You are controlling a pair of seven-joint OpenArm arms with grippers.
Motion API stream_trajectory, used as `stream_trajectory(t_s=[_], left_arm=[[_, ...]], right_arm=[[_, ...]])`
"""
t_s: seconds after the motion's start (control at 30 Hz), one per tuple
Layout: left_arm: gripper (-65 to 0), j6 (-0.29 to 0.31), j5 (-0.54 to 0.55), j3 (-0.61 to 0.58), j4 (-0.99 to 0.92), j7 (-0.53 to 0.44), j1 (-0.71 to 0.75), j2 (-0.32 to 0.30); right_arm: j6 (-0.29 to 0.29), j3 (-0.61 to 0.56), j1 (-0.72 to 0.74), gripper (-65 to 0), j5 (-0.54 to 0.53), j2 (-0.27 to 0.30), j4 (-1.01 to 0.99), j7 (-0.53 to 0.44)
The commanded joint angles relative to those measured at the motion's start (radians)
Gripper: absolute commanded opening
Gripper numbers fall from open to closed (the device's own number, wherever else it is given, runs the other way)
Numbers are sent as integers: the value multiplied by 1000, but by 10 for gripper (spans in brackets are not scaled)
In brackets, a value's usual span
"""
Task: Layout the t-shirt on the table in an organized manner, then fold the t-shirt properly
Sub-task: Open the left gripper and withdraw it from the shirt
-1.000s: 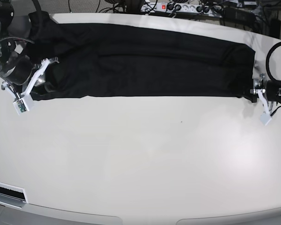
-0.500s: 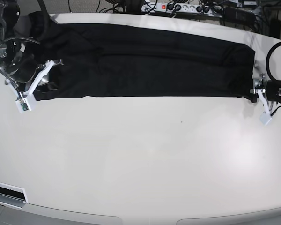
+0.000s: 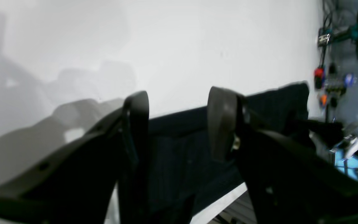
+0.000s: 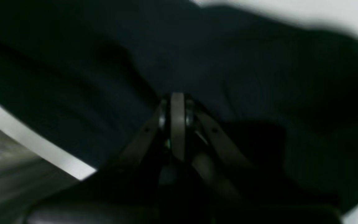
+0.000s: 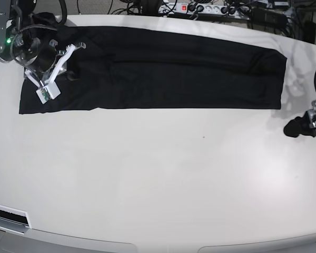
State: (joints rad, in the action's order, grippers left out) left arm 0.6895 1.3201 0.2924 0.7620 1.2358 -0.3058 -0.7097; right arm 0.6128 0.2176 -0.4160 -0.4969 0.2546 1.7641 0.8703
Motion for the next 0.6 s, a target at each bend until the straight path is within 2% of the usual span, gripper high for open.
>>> stream_trajectory(t_s=[0.0,0.13,0.4,0.57], left_arm=[[-334,9,23,32,10,-3,-10,-23],[-333,9,-54,97,10,-51,51,-24],[-333,9,-202,97,10,-224,217,13],[-333,9,-292,97,10,-299,248,49]], right_arm=[[0,5,-2,-650,9,11,-8,-31],[-11,5,6,-650,35,11,-73,-64],[-11,5,34,-650,23,11,-102,-63],[-11,5,34,-650,23,11,-102,-43]])
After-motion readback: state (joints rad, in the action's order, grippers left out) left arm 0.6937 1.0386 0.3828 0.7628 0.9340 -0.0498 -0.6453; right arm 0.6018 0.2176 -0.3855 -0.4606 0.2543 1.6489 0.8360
